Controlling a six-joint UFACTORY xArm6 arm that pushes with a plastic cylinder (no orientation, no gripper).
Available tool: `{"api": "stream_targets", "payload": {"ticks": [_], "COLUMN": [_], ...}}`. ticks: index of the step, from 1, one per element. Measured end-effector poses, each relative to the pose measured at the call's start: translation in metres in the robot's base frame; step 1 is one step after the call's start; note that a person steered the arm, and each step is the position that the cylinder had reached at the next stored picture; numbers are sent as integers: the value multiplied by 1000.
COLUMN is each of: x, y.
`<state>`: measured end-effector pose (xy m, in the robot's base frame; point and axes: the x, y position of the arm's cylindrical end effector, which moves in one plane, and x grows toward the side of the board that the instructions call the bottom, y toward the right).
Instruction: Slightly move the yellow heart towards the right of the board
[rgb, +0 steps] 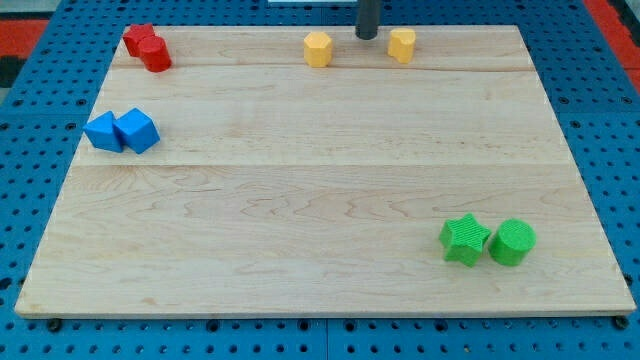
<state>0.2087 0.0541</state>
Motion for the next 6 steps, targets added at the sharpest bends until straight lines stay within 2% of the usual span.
{"api": "stream_targets", "payload": {"ticks": [1,3,4,5,6], "x": [22,33,63,85,68], "y": [8,48,60,-19,-127]}}
